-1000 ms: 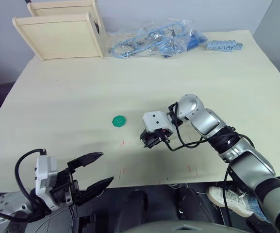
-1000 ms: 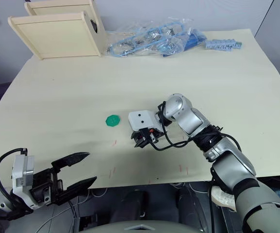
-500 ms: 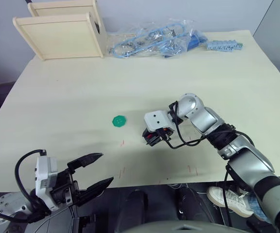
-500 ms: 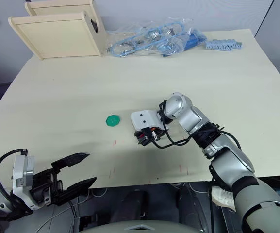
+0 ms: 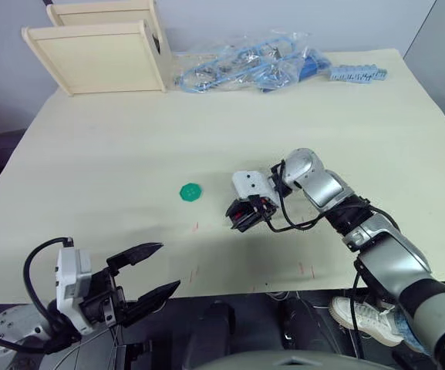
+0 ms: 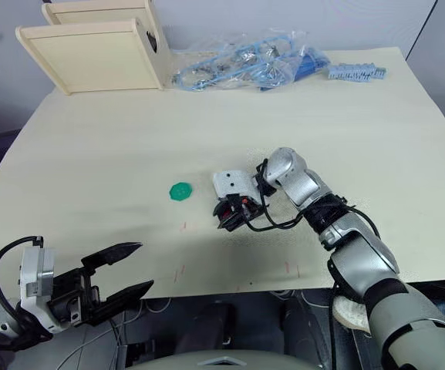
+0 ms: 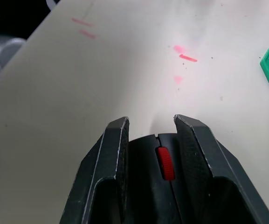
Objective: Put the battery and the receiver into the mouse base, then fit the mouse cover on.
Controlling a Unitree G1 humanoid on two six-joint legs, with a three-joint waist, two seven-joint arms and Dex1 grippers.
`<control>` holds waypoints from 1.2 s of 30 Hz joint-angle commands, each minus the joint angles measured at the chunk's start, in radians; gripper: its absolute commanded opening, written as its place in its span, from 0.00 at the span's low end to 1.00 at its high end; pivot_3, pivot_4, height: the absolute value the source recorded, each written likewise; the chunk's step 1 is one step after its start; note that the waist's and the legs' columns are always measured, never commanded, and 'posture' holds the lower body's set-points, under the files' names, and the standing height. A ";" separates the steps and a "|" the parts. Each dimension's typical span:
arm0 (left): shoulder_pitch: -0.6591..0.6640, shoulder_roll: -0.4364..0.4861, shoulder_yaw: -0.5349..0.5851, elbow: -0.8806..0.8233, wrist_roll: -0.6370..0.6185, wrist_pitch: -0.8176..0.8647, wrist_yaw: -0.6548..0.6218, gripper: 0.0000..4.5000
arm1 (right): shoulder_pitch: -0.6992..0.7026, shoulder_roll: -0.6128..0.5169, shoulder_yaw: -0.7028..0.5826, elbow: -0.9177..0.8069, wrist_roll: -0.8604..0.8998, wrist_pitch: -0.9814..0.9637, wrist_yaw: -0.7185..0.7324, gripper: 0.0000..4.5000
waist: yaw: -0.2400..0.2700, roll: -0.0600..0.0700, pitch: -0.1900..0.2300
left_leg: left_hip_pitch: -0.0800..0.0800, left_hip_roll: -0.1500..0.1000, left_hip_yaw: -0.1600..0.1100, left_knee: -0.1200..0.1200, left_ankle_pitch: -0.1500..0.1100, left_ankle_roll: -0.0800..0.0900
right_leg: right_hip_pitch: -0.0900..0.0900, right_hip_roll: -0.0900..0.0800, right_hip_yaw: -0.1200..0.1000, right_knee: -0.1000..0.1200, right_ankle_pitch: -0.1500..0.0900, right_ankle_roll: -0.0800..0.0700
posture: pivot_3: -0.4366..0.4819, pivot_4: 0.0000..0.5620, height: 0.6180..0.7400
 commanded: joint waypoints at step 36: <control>-0.052 0.014 -0.016 0.031 -0.006 -0.021 -0.022 1.00 | 0.636 0.055 -0.286 -0.479 0.288 0.446 -0.671 0.36 | -0.008 -0.006 -0.005 | 0.007 0.002 0.004 -0.003 0.000 0.000 | 0.003 0.003 0.005 0.001 -0.001 -0.001 | 0.48 0.27 1.00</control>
